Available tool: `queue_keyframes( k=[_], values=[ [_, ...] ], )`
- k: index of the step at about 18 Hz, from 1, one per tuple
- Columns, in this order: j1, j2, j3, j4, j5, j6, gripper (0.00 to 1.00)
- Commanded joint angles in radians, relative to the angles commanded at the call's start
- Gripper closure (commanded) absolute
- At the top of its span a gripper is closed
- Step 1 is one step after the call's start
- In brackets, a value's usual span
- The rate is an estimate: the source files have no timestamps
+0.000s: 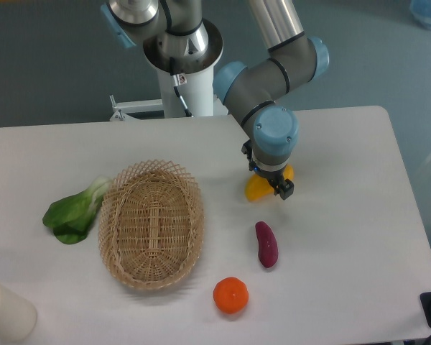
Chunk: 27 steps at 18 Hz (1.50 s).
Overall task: Pick up the mango from the table
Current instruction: 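Lower the gripper around the mango and close on it, then hold the mango firmly in the closed gripper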
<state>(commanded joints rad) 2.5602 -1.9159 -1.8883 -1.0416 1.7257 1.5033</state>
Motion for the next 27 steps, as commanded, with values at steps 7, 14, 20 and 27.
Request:
queue_keyframes(
  k=[7,14,20,27],
  values=[
    [0.000,-0.008,-0.052,0.092,0.000,0.003,0.00],
    [-0.006,-0.012,-0.058,0.109,0.012,0.003,0.42],
    [-0.006,-0.009,-0.043,0.107,0.012,0.008,0.57],
    [0.003,-0.002,-0.002,0.091,0.002,0.015,0.60]
  ],
)
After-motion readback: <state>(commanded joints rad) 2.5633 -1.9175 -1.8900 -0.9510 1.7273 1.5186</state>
